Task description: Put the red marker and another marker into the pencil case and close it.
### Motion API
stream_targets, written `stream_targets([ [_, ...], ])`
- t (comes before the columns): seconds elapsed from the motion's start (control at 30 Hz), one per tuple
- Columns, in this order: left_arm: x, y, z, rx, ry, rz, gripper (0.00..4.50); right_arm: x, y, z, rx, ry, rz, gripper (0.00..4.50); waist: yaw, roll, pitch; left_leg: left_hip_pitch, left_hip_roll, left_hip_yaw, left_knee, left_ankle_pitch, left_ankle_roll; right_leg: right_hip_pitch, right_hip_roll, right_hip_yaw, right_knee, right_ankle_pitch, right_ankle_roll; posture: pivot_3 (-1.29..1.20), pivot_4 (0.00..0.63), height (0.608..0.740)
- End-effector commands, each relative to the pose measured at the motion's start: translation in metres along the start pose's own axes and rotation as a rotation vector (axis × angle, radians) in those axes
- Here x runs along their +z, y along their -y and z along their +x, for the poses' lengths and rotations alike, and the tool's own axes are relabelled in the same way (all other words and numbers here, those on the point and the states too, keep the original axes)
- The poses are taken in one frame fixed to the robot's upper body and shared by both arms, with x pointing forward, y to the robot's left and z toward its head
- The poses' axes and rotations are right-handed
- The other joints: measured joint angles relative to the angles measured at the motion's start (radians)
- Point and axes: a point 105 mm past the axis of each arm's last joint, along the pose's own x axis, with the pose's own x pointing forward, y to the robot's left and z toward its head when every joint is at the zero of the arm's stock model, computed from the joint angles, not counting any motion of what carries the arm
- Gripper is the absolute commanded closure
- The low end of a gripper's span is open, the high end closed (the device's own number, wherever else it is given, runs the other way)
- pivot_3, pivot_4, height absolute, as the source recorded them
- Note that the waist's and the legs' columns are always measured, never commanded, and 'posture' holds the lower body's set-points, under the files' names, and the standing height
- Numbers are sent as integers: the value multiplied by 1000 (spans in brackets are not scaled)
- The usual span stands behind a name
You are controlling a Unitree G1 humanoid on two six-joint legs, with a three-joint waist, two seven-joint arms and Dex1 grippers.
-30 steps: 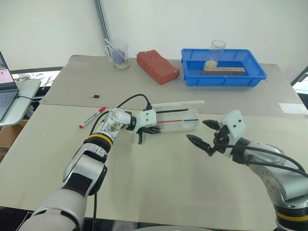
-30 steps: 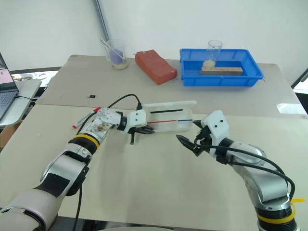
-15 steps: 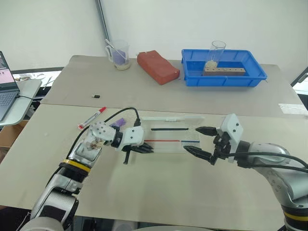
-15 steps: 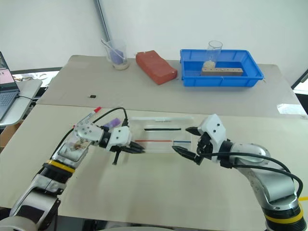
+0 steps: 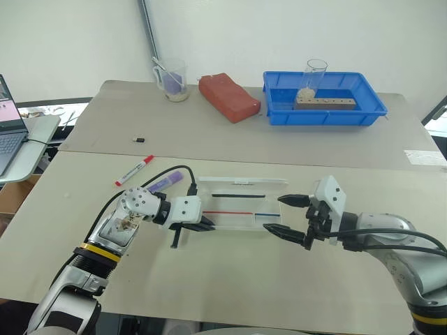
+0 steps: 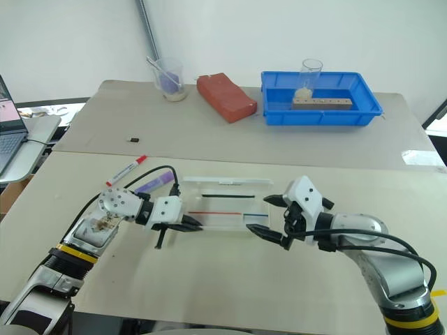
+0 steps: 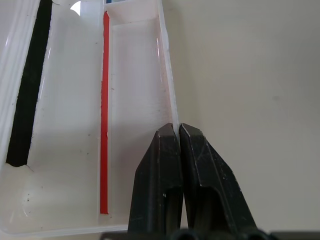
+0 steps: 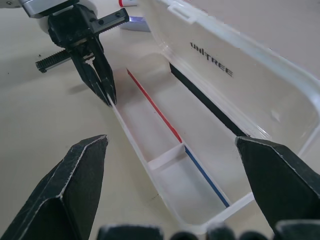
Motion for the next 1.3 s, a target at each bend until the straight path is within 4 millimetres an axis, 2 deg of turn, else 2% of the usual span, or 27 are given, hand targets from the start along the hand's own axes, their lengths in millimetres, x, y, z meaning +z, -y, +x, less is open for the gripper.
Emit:
stream_targets([
  [0.03, 9, -10, -6, 23, 8, 63, 4500, 10, -5, -3, 36, 26, -28, 785, 0, 0, 0, 0, 0, 0, 0, 0, 0, 0, 0, 0, 0, 0, 0, 0, 150, 740],
  [0.27, 9, -7, -5, 5, 17, 64, 4500, 30, 12, 15, -58, 115, -58, 3238, -3, 0, 0, 0, 0, 0, 0, 0, 0, -1, 1, 0, 1, 0, 0, 0, 150, 740],
  [0.3, 8, -7, -5, 1, 16, 67, 4500, 33, 15, 19, -69, 125, -62, 3435, -3, 0, 0, 0, 0, 0, 0, 0, 0, -1, 1, 0, 1, 0, 0, 0, 150, 740],
  [0.33, 8, -7, -5, -2, 15, 67, 4500, 35, 20, 23, -89, 133, -64, 3978, -3, 0, 0, 0, 0, 0, 0, 0, 0, -1, 1, 0, 1, 0, 0, 0, 150, 740],
  [0.4, 8, -7, -5, -7, 13, 71, 4500, 35, 28, 31, -113, 137, -68, 4460, -1, 0, 0, 0, 0, 0, 0, 0, 0, -1, 1, 0, 1, 0, 0, 0, 150, 740],
  [0.57, 7, -6, -5, -17, 8, 81, 4500, 29, 50, 43, -203, 107, -117, 4460, 2, 1, 0, 0, 0, 0, 1, 0, 0, -1, 0, 0, 1, 0, 0, 0, 150, 740],
  [0.87, 6, -3, -5, -32, 12, 93, 4500, 19, 84, 48, -382, 88, -130, 4460, 0, 1, -1, 0, 0, 0, 0, 0, 0, -1, 1, 0, 2, 0, 0, 0, 150, 740],
  [0.97, 5, -4, -4, -30, 12, 91, 4500, 22, 77, 49, -330, 111, -110, 4460, 0, 1, -1, 0, 0, 1, 1, 0, 0, -1, 1, 0, 2, 0, 0, 0, 150, 740],
  [1.07, 2, -6, -5, -23, 1, 84, 4500, 26, 55, 45, -187, 127, -102, 4460, 0, 1, -1, 0, 0, 1, 0, 0, 0, -1, 1, 0, 2, 0, 0, 0, 150, 740],
  [1.3, 2, -11, -5, -6, 4, 78, 4500, 41, 22, 14, -6, 112, -64, 4460, 3, 1, -1, 0, 0, 0, 1, 0, 0, 0, 0, 0, 2, 0, -1, 0, 150, 740],
])
